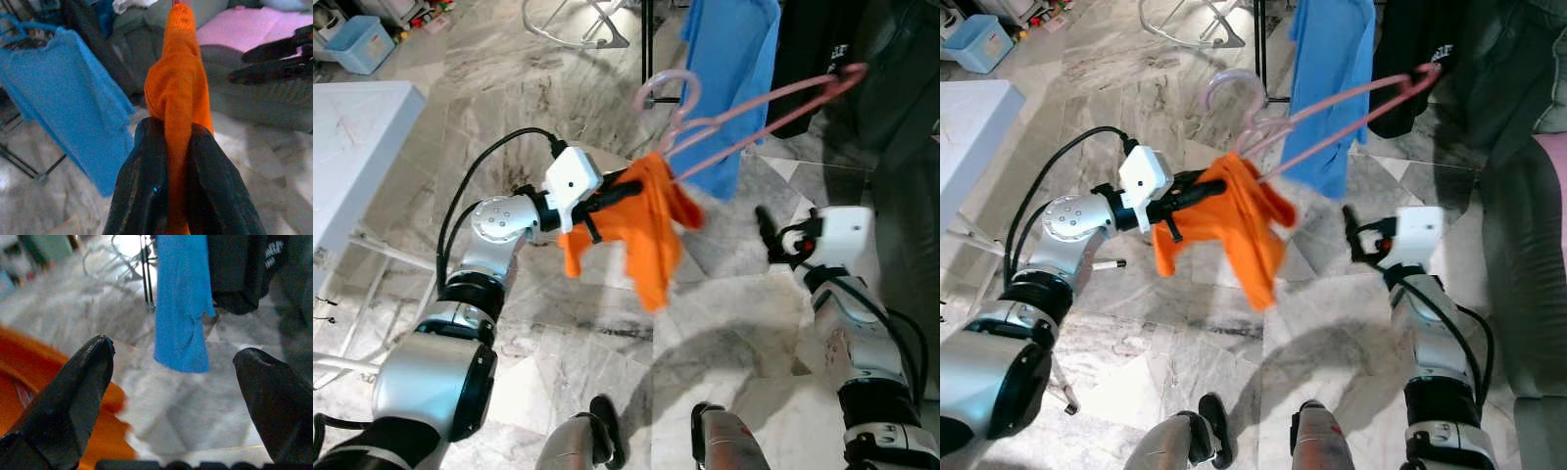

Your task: Hang hanger

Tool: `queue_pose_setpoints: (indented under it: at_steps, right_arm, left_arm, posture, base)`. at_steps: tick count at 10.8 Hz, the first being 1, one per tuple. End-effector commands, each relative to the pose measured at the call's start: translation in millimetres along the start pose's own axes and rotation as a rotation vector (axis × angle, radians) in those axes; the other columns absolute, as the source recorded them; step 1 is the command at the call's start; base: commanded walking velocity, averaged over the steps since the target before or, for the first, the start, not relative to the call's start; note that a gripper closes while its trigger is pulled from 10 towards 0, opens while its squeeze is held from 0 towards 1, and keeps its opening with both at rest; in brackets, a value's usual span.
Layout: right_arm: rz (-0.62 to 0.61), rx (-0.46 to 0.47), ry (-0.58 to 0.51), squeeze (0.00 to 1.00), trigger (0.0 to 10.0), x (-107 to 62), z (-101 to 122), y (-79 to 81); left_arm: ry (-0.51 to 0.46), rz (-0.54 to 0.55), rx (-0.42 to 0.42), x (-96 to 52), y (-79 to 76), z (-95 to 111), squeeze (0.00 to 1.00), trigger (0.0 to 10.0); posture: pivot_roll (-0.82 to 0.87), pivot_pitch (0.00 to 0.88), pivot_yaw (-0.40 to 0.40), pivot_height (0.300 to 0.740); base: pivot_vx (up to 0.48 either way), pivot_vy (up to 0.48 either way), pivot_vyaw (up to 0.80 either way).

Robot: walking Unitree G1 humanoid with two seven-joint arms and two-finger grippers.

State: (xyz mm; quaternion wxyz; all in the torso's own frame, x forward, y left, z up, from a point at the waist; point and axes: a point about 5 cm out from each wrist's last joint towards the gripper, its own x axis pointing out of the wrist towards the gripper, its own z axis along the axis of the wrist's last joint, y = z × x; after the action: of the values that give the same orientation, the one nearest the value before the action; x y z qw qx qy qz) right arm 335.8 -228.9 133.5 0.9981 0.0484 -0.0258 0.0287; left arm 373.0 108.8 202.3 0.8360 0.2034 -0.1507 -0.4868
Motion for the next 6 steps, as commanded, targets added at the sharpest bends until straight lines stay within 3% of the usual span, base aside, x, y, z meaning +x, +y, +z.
queue_pose_setpoints:
  at_steps: [1, 2, 3, 4, 6]
  right_arm:
    - [0.024, 0.100, 0.014, 1.00, 10.0, 0.3, -3, 3.5]
    - [0.081, 0.161, 0.000, 1.00, 10.0, -0.1, -2, 10.8]
    - [0.158, 0.144, 0.023, 1.00, 10.0, -2.5, -7, 22.7]
    - [0.258, 0.154, 0.053, 0.00, 10.0, -8.3, -13, 34.2]
    - [0.282, 0.179, 0.055, 0.00, 10.0, -10.7, -14, 33.6]
  left_arm:
    - [-0.030, -0.014, 0.009, -1.8, -3.5, 1, 0.00, 0.0]
    - [-0.041, -0.028, 0.004, 1.5, -6.7, 2, 0.00, 0.0]
    - [-0.054, -0.036, 0.001, 4.1, -8.9, 3, 0.00, 0.0]
    - [-0.068, -0.050, 0.003, 6.4, -11.3, 6, 0.00, 0.0]
    - [-0.108, -0.084, 0.009, 9.5, -14.6, 12, 0.00, 0.0]
  posture:
    - [-0.29, 0.268, 0.156, 0.740]
    - [-0.29, 0.272, 0.154, 0.740]
    - [-0.29, 0.272, 0.153, 0.740]
    - [-0.29, 0.275, 0.152, 0.740]
    - [-0.29, 0.277, 0.158, 0.740]
  base:
    - [0.000, 0.000, 0.00]
    - [0.000, 0.000, 0.00]
    - [0.000, 0.000, 0.00]
    - [0.000, 0.000, 0.00]
    - [0.000, 0.000, 0.00]
